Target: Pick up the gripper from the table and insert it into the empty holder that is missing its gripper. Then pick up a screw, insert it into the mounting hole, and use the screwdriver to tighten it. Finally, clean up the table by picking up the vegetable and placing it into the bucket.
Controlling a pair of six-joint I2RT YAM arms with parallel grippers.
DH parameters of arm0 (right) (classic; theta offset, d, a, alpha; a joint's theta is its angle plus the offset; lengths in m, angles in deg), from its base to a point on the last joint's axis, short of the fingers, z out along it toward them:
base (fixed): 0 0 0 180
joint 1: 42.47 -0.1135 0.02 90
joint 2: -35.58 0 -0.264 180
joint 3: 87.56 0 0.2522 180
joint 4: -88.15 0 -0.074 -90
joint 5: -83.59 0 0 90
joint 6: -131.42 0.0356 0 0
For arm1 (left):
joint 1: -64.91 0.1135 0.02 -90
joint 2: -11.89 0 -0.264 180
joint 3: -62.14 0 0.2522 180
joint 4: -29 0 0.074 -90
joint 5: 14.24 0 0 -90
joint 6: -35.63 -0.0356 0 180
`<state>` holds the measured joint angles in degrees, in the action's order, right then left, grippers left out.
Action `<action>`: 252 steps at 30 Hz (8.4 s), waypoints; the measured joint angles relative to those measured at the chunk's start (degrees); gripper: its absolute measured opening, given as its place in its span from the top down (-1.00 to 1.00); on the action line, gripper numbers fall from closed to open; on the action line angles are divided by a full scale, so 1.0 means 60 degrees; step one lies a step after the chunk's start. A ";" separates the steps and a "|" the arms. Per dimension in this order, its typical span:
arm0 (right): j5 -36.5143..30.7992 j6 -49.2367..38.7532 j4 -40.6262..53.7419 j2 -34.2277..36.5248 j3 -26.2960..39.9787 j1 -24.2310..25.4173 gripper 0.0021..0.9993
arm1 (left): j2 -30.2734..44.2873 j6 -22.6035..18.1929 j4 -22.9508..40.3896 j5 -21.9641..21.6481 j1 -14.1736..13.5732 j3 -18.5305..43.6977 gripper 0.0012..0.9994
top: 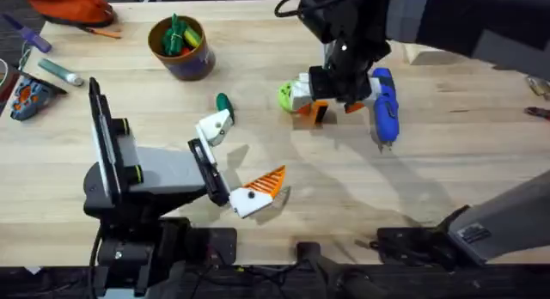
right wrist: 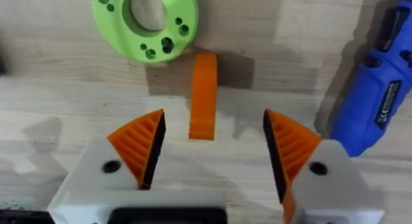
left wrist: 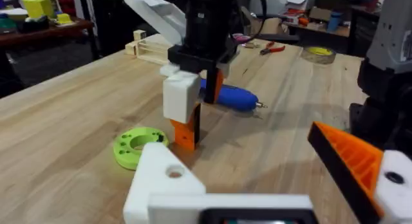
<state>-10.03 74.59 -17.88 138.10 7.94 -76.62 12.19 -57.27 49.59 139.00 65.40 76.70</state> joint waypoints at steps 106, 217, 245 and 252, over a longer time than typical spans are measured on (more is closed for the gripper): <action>1.2325 0.1090 -1.5283 -0.4793 -0.8344 0.3242 0.99 | 0.0000 0.0022 0.0000 0.0000 0.0000 0.0000 -0.97; 1.4753 0.6625 -2.0563 -0.0146 -0.7158 0.1726 0.99 | 0.0003 0.0023 0.0000 0.0000 0.0000 0.0000 -0.97; 1.4386 0.6632 -2.0200 0.0291 -0.6929 0.1269 0.99 | 0.0000 0.0023 0.0000 -0.0004 0.0000 0.0000 -0.97; 1.4482 0.6620 -2.0214 0.0328 -0.6807 0.1155 0.99 | 0.0003 0.0025 -0.0004 -0.0007 0.0004 0.0000 -0.97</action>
<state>76.87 114.31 -139.16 140.06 -32.90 -69.69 12.21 -57.12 49.57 138.96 65.42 76.70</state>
